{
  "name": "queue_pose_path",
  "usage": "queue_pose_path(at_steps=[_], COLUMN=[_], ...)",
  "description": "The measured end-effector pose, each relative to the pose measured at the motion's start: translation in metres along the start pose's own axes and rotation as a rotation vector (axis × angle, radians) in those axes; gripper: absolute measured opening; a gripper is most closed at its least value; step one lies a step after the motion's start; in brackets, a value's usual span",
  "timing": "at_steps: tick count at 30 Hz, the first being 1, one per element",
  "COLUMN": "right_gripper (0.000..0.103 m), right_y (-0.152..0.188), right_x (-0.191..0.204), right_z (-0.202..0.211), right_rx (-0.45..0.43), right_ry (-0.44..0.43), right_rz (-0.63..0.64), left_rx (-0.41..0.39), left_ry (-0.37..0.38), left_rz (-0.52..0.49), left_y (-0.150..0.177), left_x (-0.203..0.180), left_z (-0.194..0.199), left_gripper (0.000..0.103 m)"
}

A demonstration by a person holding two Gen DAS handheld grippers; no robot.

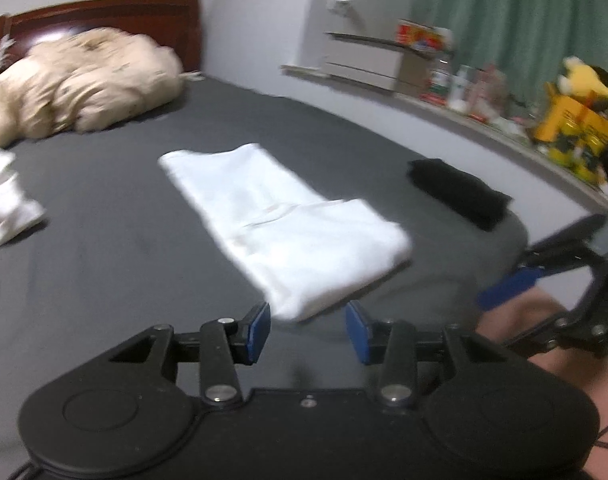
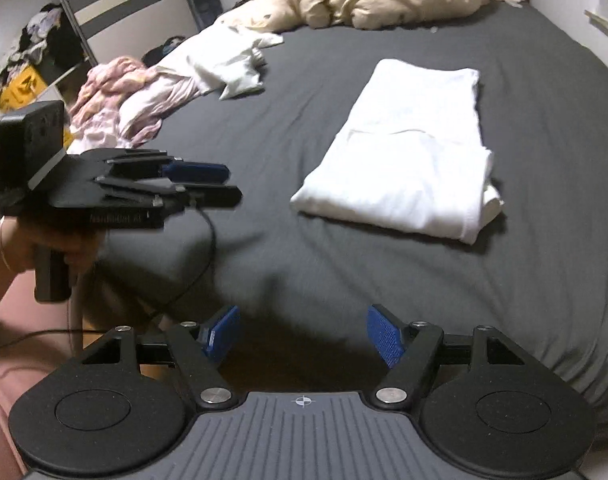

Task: Fold clothes

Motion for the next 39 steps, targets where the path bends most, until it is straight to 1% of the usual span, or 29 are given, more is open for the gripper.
queue_pose_path(at_steps=[3, 5, 8, 9, 12, 13, 14, 17, 19, 20, 22, 25, 28, 31, 32, 34, 36, 39], right_gripper=[0.071, 0.071, 0.071, 0.071, 0.071, 0.071, 0.071, 0.071, 0.071, 0.071, 0.071, 0.071, 0.071, 0.071, 0.071, 0.071, 0.071, 0.071], right_y=[0.015, 0.026, 0.037, 0.038, 0.040, 0.040, 0.040, 0.042, 0.043, 0.044, 0.045, 0.046, 0.047, 0.048, 0.048, 0.048, 0.048, 0.048], right_x=[-0.011, -0.017, -0.020, -0.020, -0.020, -0.020, -0.019, -0.019, -0.020, -0.020, -0.021, -0.023, -0.024, -0.024, -0.024, -0.023, -0.022, -0.020], right_z=[-0.011, -0.012, -0.005, -0.002, 0.006, 0.008, 0.010, 0.011, 0.011, 0.010, 0.010, 0.009, 0.009, 0.010, 0.010, 0.010, 0.009, 0.010], right_rx=[0.105, 0.140, 0.137, 0.133, 0.116, 0.111, 0.105, 0.098, 0.095, 0.094, 0.091, 0.086, 0.081, 0.076, 0.074, 0.070, 0.070, 0.070], right_ry=[0.079, 0.135, 0.133, 0.123, 0.115, 0.114, 0.111, 0.103, 0.097, 0.094, 0.088, 0.079, 0.073, 0.070, 0.068, 0.062, 0.058, 0.053], right_rz=[0.013, 0.019, -0.021, -0.042, -0.081, -0.090, -0.095, -0.109, -0.119, -0.123, -0.133, -0.147, -0.160, -0.167, -0.169, -0.174, -0.177, -0.176], left_rx=[0.013, 0.020, 0.024, 0.025, 0.050, 0.055, 0.062, 0.071, 0.069, 0.067, 0.067, 0.083, 0.103, 0.106, 0.096, 0.064, 0.055, 0.086], left_ry=[0.023, 0.037, 0.038, 0.023, -0.062, -0.067, -0.060, -0.051, -0.050, -0.048, -0.043, -0.043, -0.036, 0.016, 0.010, -0.040, -0.078, -0.072], left_rz=[-0.019, -0.020, -0.029, -0.035, -0.046, -0.036, -0.022, 0.006, 0.015, 0.017, -0.003, -0.065, -0.121, -0.156, -0.166, -0.185, -0.167, -0.093], left_y=[-0.008, -0.014, -0.023, -0.025, -0.029, -0.029, -0.029, -0.028, -0.029, -0.029, -0.027, -0.019, -0.008, 0.000, 0.000, -0.006, -0.013, -0.021], left_x=[-0.017, -0.026, -0.036, -0.038, -0.036, -0.035, -0.033, -0.028, -0.026, -0.026, -0.028, -0.035, -0.044, -0.054, -0.056, -0.056, -0.050, -0.040], left_z=[-0.018, -0.032, -0.053, -0.060, -0.078, -0.081, -0.083, -0.088, -0.089, -0.089, -0.087, -0.084, -0.079, -0.067, -0.064, -0.061, -0.066, -0.079], left_gripper=[0.041, 0.041, 0.041, 0.039, 0.029, 0.028, 0.027, 0.019, 0.010, 0.008, 0.005, 0.003, 0.002, 0.003, 0.003, 0.008, 0.012, 0.018])
Point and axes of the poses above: each gripper's, at about its wrist camera, not at the fingertips, and z roughly against the way its jaws point, x to its left, y to its underside, the point moved 9 cm from there along -z, roughly the way its jaws point, and after that the axes turned 10 degrees about x, right-handed, at the moved point
